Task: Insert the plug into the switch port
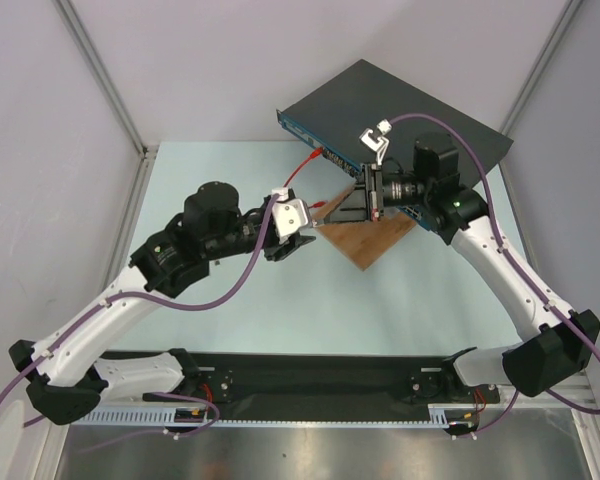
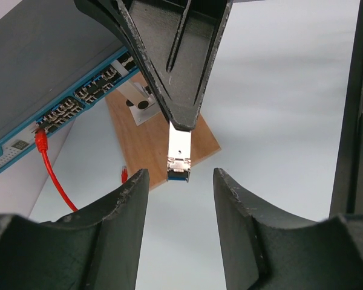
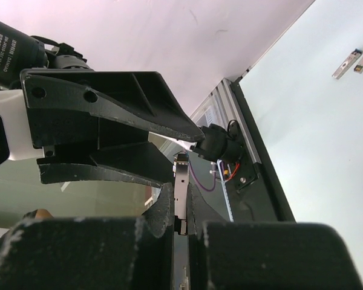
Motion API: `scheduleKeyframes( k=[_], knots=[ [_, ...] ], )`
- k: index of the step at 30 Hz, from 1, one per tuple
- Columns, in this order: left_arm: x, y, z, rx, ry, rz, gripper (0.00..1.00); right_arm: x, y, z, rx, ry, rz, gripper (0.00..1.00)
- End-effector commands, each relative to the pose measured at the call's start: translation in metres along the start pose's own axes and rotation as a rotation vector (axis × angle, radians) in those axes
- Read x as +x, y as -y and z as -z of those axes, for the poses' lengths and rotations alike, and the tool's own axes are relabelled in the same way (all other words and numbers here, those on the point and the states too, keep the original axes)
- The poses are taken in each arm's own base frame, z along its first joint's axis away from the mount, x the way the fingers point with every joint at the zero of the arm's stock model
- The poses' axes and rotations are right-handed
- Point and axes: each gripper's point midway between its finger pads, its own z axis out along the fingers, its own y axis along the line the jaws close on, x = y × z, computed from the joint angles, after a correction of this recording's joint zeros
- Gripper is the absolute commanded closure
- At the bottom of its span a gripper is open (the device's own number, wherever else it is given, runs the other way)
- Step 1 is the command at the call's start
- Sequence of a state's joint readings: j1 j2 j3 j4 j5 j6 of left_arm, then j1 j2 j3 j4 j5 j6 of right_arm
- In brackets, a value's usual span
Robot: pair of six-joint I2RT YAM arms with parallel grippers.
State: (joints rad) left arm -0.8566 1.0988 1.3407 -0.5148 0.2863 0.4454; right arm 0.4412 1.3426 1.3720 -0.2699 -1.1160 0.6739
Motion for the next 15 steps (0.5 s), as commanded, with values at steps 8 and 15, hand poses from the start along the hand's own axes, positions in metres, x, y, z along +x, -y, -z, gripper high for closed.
scheduleKeyframes(
  k=[8,15],
  knots=[
    [-0.0157,-0.0028,-0.0050,0.002,0.052,-0.018,0.62,-0.0003,-0.0114,-0.0012,-0.032,-0.011,0.052,1.00],
    [-0.0167,0.0005,-0.0077,0.024,0.059,-0.025,0.91,0.0004,-0.0118,-0.0011,-0.034,-0.014,0.043,1.00]
  ],
)
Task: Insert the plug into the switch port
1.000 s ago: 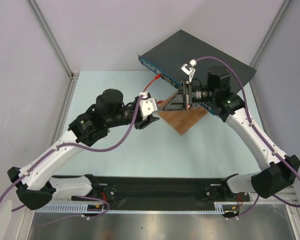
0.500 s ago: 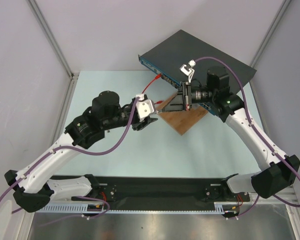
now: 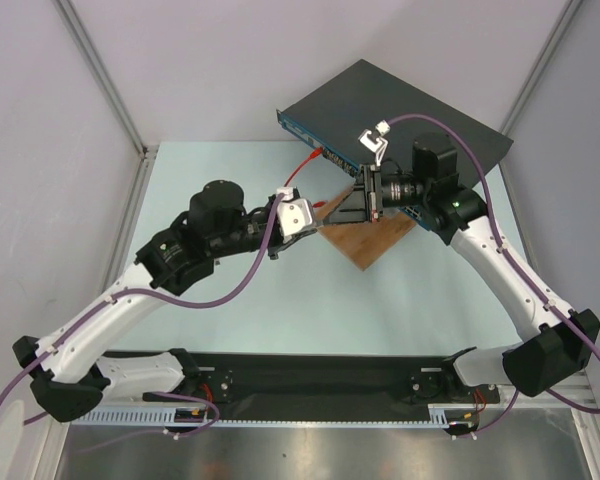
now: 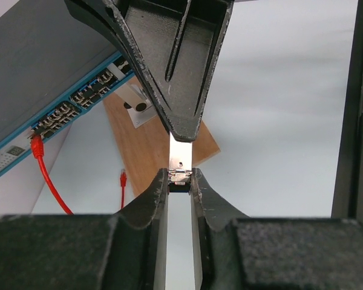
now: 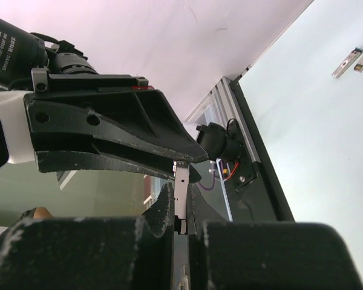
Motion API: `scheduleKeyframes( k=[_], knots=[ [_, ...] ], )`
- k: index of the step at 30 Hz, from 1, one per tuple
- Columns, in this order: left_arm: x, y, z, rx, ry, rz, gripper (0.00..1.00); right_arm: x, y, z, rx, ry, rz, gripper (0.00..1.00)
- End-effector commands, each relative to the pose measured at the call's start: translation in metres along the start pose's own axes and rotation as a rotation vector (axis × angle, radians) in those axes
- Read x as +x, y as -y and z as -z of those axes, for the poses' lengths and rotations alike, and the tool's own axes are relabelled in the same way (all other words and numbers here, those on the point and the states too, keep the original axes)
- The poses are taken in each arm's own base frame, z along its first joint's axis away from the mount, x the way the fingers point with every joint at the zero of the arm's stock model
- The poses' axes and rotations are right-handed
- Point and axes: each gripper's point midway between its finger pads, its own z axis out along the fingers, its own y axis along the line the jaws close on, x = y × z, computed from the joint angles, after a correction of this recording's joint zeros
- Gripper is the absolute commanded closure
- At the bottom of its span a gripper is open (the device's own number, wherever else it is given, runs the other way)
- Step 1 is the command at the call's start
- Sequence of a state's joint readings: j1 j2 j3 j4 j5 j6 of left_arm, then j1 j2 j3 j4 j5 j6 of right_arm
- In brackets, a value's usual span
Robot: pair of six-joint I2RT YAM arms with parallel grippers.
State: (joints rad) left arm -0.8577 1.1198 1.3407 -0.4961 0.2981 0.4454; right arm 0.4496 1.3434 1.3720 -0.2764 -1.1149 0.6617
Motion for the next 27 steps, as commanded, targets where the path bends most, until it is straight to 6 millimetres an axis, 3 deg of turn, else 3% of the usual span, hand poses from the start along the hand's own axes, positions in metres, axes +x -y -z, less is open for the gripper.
scheduleKeyframes(
  k=[1,3,4,7,9,13,18,19,23,27],
  knots=[
    [-0.019,0.001,0.000,0.019,0.061,-0.024,0.95,-0.003,-0.010,0.001,-0.027,-0.004,0.033,1.00],
    [-0.020,0.002,0.000,0.024,0.065,-0.017,1.00,-0.005,-0.007,0.002,-0.009,0.009,0.023,0.95],
    [-0.020,0.003,-0.003,0.032,0.062,-0.009,1.00,-0.006,-0.006,0.004,-0.004,0.016,0.019,0.67],
    [-0.017,0.007,-0.008,0.055,0.047,0.053,1.00,-0.021,-0.006,0.019,0.027,0.076,0.038,0.29],
    [-0.016,0.010,-0.011,0.063,0.043,0.111,1.00,-0.035,-0.010,0.032,0.053,0.126,0.067,0.23],
    [-0.014,0.008,-0.022,0.048,0.035,0.209,1.00,-0.064,-0.021,0.078,0.152,0.283,0.161,0.18],
    [-0.007,-0.001,-0.043,-0.003,0.002,0.342,1.00,-0.070,-0.045,0.133,0.279,0.442,0.250,0.12],
    [-0.005,-0.003,-0.047,-0.014,-0.010,0.362,1.00,-0.078,-0.038,0.158,0.352,0.513,0.249,0.09],
    [-0.012,-0.010,-0.057,-0.034,-0.023,0.434,1.00,-0.062,-0.035,0.202,0.518,0.643,0.185,0.04],
    [-0.004,-0.028,-0.066,-0.136,-0.049,0.473,1.00,-0.039,-0.014,0.231,0.629,0.737,0.067,0.00]
  ],
)
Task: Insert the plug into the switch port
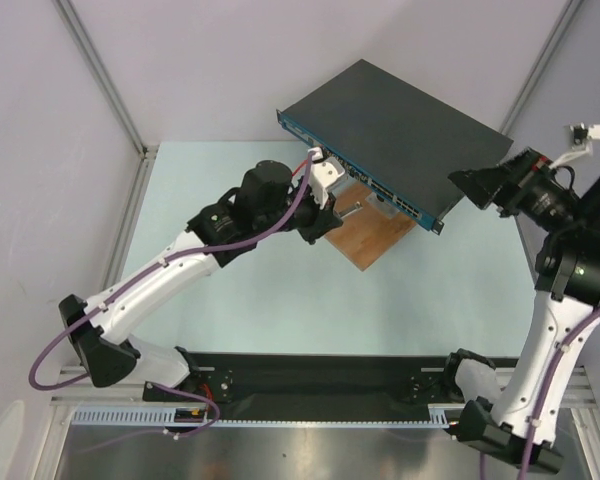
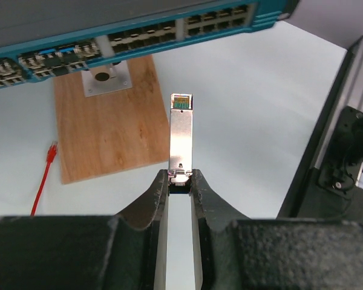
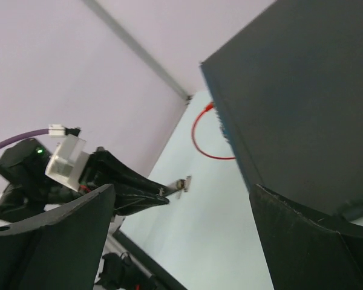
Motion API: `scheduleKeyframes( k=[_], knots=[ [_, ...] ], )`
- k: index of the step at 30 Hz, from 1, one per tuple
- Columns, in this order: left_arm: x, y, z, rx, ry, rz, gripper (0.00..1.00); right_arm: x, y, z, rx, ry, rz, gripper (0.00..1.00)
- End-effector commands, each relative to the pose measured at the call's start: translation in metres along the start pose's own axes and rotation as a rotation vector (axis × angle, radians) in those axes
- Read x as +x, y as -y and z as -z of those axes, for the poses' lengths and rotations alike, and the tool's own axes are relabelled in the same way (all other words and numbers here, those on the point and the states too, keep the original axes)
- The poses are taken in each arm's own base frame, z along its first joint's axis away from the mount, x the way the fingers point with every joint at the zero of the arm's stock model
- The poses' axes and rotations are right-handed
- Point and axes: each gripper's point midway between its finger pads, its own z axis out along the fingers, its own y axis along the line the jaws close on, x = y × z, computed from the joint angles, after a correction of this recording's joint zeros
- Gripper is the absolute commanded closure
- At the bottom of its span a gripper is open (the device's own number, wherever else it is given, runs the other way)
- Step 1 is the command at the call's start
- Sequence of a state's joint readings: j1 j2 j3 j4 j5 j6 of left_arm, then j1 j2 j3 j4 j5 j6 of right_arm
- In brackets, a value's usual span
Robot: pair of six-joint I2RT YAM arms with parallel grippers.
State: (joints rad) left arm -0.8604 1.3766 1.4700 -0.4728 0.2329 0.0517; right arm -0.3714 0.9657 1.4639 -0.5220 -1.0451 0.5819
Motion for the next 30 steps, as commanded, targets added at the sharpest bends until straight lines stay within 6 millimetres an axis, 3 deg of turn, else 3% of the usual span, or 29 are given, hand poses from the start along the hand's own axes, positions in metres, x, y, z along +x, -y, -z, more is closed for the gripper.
scheduleKeyframes(
  k=[1,2,8,13,15,21,25,30],
  knots=[
    [-0.025,-0.015,-0.003,-0.105,0.055,0.066,1.00,0.019,0.032,0.018,0.123,-0.005,-0.125,0.00],
    [-0.028,-0.018,-0.004,-0.119,0.056,0.071,1.00,0.028,0.044,0.020,0.128,-0.021,-0.177,0.00],
    [-0.024,-0.028,-0.012,-0.162,0.013,0.049,1.00,0.034,0.114,0.036,0.267,-0.022,-0.278,0.00],
    [-0.013,-0.033,-0.017,-0.172,-0.042,0.034,1.00,0.049,0.143,0.030,0.240,-0.034,-0.345,0.00],
    [-0.010,-0.032,-0.020,-0.159,-0.057,0.034,0.99,0.042,0.145,0.023,0.200,-0.010,-0.322,0.00],
    [-0.002,-0.035,-0.033,-0.151,-0.116,0.040,1.00,0.057,0.150,-0.007,0.123,-0.072,-0.316,0.00],
    [-0.004,-0.048,-0.038,-0.161,-0.124,0.070,1.00,0.054,0.148,-0.019,0.082,-0.061,-0.295,0.00],
    [-0.013,-0.051,-0.045,-0.147,-0.113,0.077,0.99,0.061,0.150,-0.033,0.065,-0.080,-0.320,0.04]
  ],
)
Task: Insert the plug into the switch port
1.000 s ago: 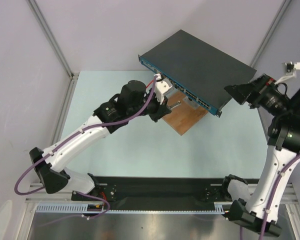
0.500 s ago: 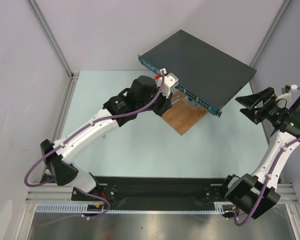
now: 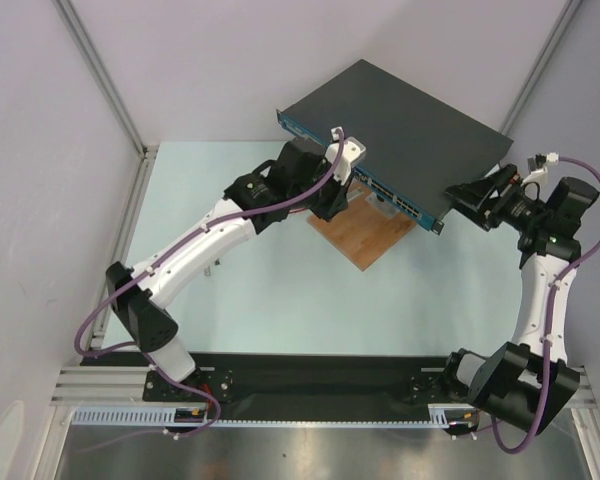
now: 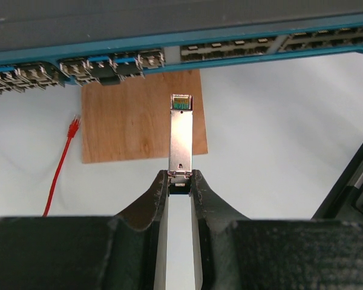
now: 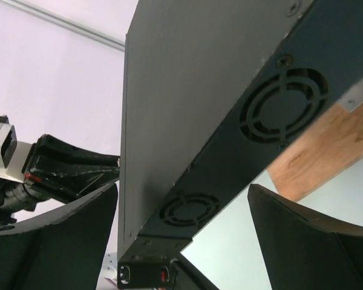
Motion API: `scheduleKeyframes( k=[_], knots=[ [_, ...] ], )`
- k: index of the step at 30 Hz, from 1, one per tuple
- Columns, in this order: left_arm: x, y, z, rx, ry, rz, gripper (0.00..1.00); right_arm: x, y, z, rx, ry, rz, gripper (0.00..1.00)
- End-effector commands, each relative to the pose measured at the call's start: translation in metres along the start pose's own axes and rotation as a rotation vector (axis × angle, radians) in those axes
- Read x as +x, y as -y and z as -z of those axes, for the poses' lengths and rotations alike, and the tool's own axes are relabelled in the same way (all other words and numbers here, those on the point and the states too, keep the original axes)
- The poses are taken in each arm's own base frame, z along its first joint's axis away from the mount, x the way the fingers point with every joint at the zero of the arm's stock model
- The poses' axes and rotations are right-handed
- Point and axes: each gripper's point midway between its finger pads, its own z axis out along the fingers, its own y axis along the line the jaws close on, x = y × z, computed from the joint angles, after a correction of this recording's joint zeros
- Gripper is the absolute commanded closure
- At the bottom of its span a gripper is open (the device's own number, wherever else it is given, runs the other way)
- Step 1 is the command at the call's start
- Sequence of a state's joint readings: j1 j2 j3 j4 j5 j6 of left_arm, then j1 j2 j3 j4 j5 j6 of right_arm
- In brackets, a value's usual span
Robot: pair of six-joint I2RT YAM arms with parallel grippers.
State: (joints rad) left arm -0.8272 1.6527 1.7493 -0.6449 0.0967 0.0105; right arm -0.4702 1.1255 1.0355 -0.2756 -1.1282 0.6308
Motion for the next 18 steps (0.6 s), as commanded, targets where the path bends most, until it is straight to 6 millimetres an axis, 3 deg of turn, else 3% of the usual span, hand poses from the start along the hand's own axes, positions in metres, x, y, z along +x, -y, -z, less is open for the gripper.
scheduleKeyframes(
  k=[1,5,6,8,9,11,12,18],
  knots=[
    [-0.025,0.000,0.007,0.016,0.055,0.000,1.00,-0.008,-0.008,-0.011,-0.037,0.022,0.046,0.06],
    [-0.029,-0.004,0.000,-0.002,0.044,0.001,1.00,-0.004,-0.010,-0.017,-0.047,0.013,0.042,0.27],
    [-0.025,-0.005,-0.003,-0.005,0.029,0.001,1.00,-0.003,-0.009,-0.017,-0.043,0.014,0.040,0.40],
    [-0.025,-0.005,-0.006,0.001,0.021,0.004,1.00,-0.003,-0.010,-0.018,-0.042,0.018,0.039,0.53],
    [-0.025,-0.004,-0.006,0.004,0.021,0.006,1.00,-0.002,-0.009,-0.018,-0.040,0.018,0.038,0.68],
    [-0.026,-0.004,-0.006,0.006,0.024,0.008,1.00,-0.003,-0.009,-0.018,-0.036,0.021,0.038,0.85],
    [-0.026,-0.005,-0.008,0.000,0.023,0.009,1.00,-0.002,-0.009,-0.018,-0.035,0.020,0.042,0.99],
    [-0.025,-0.011,-0.010,-0.011,0.020,0.038,1.00,0.003,-0.009,-0.018,-0.031,0.013,0.044,1.00]
  ],
)
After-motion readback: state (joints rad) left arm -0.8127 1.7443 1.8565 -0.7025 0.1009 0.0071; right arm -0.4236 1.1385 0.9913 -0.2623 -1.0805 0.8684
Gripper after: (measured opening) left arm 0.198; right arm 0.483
